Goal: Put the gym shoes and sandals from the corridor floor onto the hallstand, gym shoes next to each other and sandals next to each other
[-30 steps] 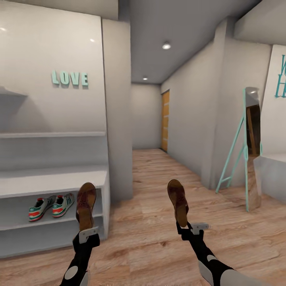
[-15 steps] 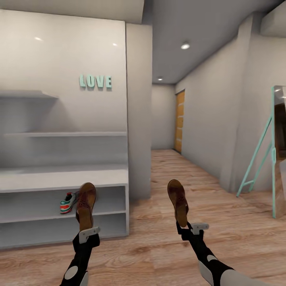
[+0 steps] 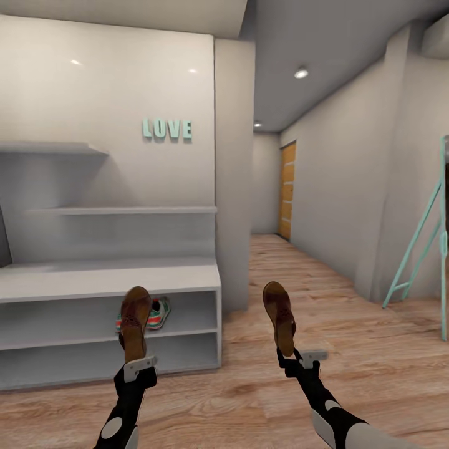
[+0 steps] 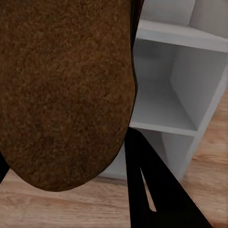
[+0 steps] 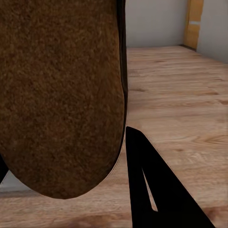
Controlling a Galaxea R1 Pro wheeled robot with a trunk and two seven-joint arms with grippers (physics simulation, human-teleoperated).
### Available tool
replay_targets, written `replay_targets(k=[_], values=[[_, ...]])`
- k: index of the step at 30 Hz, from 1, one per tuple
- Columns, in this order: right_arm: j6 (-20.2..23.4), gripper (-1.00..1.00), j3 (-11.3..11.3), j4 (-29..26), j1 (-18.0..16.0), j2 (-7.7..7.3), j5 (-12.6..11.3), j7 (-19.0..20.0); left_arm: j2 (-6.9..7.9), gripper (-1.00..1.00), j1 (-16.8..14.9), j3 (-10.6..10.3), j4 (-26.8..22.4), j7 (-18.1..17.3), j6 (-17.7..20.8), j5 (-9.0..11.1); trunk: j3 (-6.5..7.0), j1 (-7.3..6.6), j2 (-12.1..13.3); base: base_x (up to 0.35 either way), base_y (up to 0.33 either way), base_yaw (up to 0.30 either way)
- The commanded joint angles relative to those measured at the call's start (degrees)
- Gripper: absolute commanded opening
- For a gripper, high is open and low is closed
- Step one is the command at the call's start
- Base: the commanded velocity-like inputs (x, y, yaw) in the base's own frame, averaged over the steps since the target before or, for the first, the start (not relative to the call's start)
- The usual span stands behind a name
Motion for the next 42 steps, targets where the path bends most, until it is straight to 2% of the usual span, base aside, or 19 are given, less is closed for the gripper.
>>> replay_targets(k=[1,11,18,27,42], values=[[-0.17,-1.00,0.43,0.07,-0.06,-0.02,-0.84,0.30,-0.02,-1.00,-0.03,0.01,0.03,-0.01,-0.15,0.35,-0.06,-0.02,-0.03,-0.021,0.317,0.000],[-0.14,-1.00,0.40,0.07,-0.06,-0.01,-0.84,0.29,-0.02,-1.00,-0.03,0.03,0.02,-0.02,-0.14,0.35,-0.06,-0.02,-0.03,-0.004,0.317,0.005],[-0.14,-1.00,0.42,0.08,-0.06,-0.03,-0.84,0.30,-0.02,-1.00,-0.03,0.03,0.02,-0.02,-0.14,0.37,-0.06,-0.02,-0.03,0.000,0.317,0.185],[-0.13,-1.00,0.37,0.07,-0.06,-0.03,-0.84,0.27,-0.02,-1.00,-0.03,0.03,0.02,-0.03,-0.14,0.35,-0.06,-0.02,-0.03,-0.004,0.317,0.022],[-0.14,-1.00,0.42,0.08,-0.06,-0.03,-0.84,0.30,-0.02,-1.00,-0.03,0.02,0.02,-0.02,-0.14,0.37,-0.06,-0.02,-0.03,-0.095,0.317,0.000]])
